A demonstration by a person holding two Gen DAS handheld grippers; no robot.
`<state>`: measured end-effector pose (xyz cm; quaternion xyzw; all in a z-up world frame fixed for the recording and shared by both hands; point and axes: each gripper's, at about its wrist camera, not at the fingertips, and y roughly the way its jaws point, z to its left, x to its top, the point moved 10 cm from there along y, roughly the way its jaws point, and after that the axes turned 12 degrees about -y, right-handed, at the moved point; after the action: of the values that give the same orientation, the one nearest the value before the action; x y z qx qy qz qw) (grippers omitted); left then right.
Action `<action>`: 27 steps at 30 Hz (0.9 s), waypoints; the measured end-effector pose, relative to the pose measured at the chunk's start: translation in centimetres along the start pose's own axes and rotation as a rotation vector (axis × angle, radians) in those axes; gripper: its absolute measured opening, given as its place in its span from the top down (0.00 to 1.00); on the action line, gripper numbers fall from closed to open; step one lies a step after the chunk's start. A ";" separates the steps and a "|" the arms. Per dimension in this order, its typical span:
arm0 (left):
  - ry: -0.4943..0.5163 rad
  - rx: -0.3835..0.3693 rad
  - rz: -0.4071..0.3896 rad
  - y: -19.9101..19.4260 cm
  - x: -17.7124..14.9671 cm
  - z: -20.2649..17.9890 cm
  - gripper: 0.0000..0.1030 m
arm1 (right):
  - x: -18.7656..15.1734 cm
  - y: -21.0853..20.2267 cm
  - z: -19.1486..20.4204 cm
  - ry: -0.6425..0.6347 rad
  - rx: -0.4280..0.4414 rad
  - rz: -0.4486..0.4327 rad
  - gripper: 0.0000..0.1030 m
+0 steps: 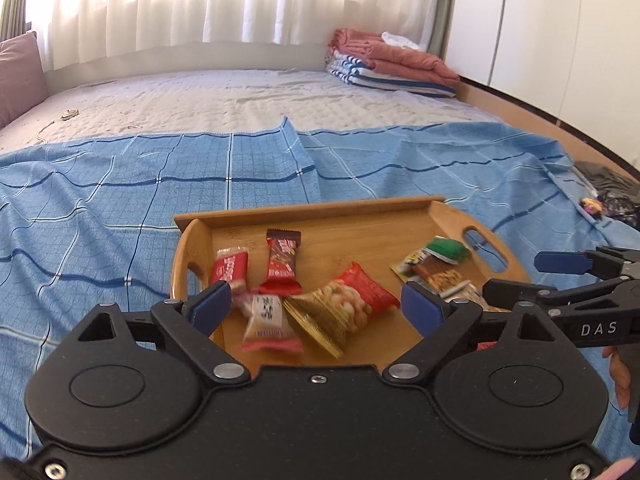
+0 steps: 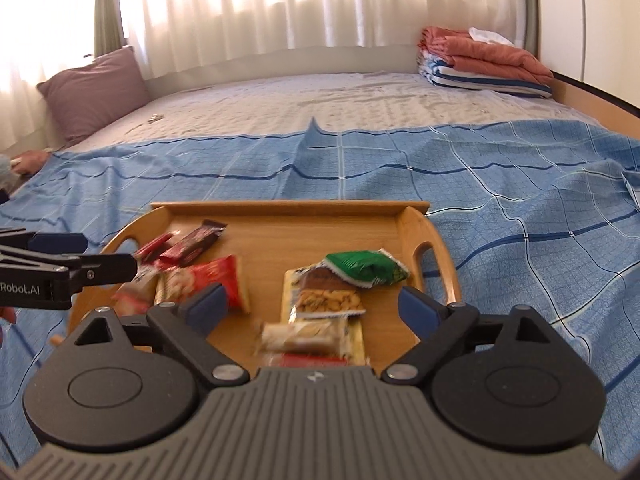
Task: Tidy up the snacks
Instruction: 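Open both tools to drop the chocolate bar and green packet onto the tray, then move both open tools back from the tray toward the remaining snacks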
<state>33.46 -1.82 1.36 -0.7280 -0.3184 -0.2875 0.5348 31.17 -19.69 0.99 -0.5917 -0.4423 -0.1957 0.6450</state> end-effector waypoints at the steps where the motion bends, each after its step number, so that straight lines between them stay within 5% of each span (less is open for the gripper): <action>1: 0.001 -0.009 -0.003 -0.7 -0.4 -0.1 0.09 | -0.3 -0.6 0.4 -0.011 0.009 -0.005 0.06; 19: 0.038 -0.084 0.015 -8.5 -10.1 -0.3 0.06 | -7.0 -5.5 2.1 0.040 0.073 0.035 0.02; 27: 0.169 -0.118 0.009 -10.3 -13.9 -2.9 0.02 | -8.7 -5.9 0.5 0.115 0.052 0.073 0.02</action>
<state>16.50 -4.40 -2.26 -0.7328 -0.2514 -0.3638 0.5171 21.78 -22.93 -2.58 -0.5782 -0.3878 -0.1940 0.6911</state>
